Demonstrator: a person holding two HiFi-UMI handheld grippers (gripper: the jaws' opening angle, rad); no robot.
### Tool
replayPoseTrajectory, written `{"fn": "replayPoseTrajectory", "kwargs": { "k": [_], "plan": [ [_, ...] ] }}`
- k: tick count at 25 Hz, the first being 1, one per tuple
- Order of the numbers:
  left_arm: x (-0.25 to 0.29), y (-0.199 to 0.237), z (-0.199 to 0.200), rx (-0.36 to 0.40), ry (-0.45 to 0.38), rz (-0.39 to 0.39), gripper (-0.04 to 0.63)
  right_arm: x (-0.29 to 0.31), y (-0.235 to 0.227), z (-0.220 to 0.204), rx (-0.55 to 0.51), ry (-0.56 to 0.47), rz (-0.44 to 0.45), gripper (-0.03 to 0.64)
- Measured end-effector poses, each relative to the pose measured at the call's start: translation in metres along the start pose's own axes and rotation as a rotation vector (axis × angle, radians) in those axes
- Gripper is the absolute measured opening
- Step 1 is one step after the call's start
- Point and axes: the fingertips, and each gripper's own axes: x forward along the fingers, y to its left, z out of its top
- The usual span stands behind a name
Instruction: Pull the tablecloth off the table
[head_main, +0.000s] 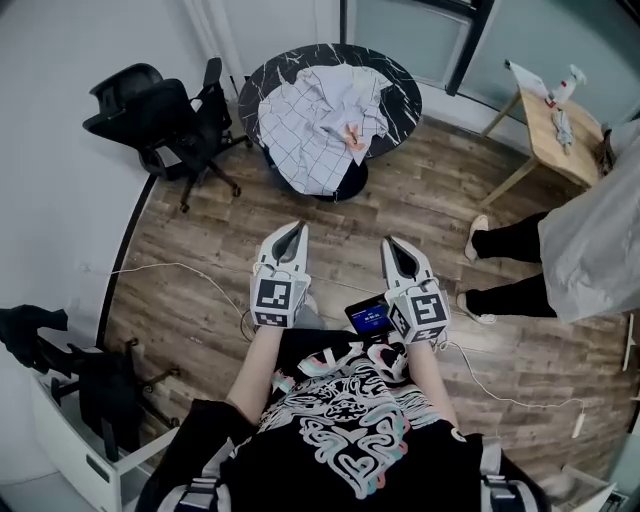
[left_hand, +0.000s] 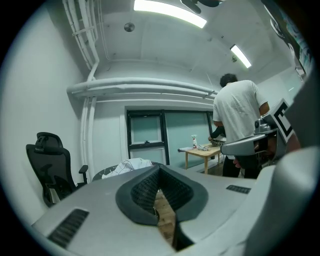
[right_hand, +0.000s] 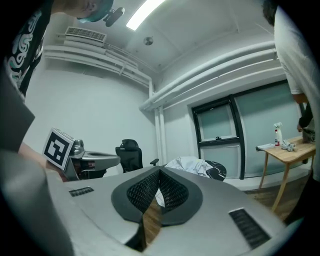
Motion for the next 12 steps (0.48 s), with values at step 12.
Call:
{"fn": "replayPoseTrajectory", "kwargs": {
  "k": [12],
  "plan": [
    [0.035, 0.003, -0.007, 0.065, 0.021, -0.018, 0.003, 0.017, -0.029, -0.009, 0.013, 0.025, -0.051, 0.012]
  ]
}}
